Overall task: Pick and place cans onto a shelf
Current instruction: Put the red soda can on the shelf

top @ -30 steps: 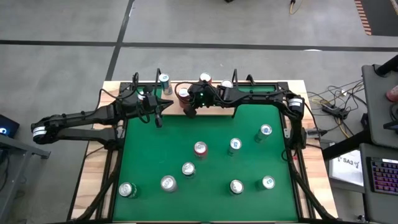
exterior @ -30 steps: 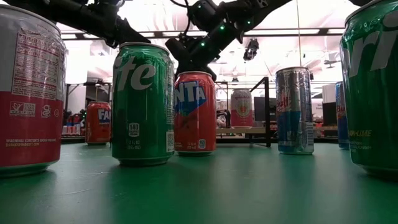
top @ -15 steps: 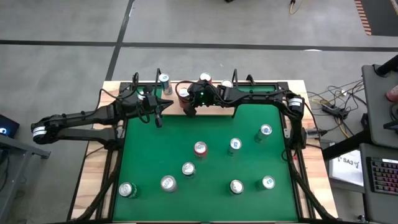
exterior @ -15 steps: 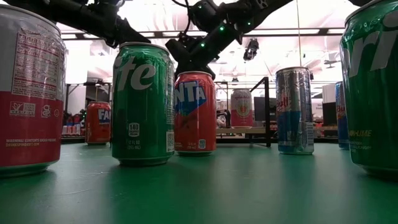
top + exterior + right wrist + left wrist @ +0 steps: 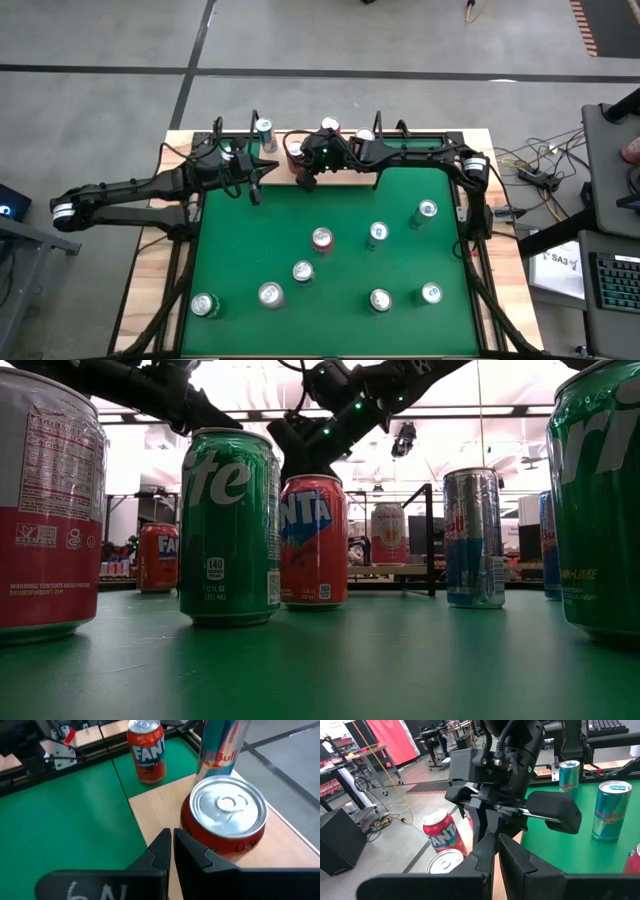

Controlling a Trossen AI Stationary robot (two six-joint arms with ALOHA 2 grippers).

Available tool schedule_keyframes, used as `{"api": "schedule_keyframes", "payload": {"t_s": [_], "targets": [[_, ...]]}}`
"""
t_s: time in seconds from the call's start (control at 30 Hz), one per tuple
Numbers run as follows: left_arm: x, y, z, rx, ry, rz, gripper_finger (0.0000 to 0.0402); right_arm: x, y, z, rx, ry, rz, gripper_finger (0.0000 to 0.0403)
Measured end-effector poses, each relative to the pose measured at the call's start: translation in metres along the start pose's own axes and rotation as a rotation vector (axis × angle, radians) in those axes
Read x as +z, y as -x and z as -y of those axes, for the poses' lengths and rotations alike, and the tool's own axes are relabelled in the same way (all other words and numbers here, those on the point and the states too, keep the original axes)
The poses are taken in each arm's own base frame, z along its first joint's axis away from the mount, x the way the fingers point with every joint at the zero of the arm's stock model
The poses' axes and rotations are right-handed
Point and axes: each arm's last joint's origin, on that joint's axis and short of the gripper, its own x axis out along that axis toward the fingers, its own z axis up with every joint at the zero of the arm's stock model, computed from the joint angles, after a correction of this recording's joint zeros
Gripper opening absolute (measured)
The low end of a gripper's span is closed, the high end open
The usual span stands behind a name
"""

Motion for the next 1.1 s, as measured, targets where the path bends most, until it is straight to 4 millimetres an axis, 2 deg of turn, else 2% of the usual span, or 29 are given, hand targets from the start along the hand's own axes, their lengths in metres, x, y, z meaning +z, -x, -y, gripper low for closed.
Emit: {"api": "schedule_keyframes", "payload": {"t_s": [0.3,1.1], "targets": [[0.0,0.0,0.0,0.0,0.0,-0.003,0.0008,-0.017,-0.024,0.004,-0.009,0.01,-0.041,0.0012],[0.0,0.0,0.0,0.001,-0.003,-0.004,0.0008,-0.012,-0.023,0.027,-0.057,0.012,-0.024,0.0012]]}}
